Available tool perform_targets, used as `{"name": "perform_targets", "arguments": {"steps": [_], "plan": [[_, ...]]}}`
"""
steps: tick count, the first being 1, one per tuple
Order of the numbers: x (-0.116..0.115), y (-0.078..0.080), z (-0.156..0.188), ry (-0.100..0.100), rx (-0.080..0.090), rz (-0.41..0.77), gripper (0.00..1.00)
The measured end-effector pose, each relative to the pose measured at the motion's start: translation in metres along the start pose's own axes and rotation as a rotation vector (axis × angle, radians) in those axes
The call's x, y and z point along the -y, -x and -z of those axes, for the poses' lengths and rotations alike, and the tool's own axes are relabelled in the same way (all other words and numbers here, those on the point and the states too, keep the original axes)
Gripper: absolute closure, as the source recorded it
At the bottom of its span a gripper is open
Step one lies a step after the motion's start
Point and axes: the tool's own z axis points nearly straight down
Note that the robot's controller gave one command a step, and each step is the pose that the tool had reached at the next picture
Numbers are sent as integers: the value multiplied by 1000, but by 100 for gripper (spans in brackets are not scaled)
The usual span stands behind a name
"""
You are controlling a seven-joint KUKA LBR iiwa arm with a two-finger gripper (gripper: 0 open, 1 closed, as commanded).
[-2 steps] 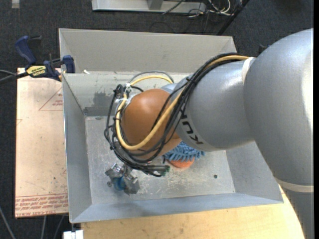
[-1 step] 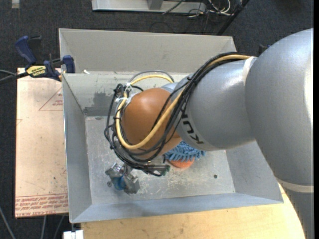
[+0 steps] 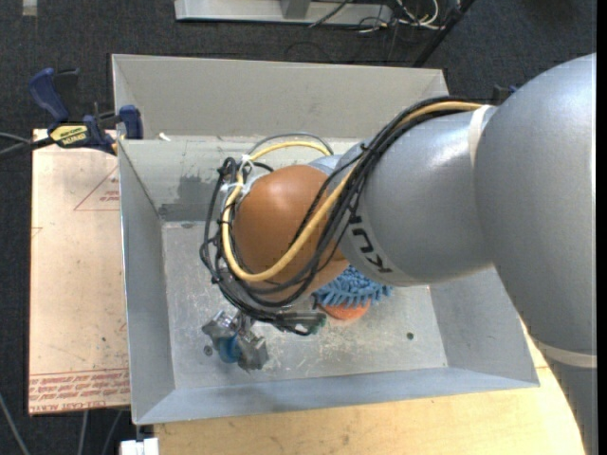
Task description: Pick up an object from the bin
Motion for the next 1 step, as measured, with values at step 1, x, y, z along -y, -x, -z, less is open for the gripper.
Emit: {"name": "perform_targets", "arguments": {"steps": [1], "plan": [[0,0,21,0,1,-1,100]]}}
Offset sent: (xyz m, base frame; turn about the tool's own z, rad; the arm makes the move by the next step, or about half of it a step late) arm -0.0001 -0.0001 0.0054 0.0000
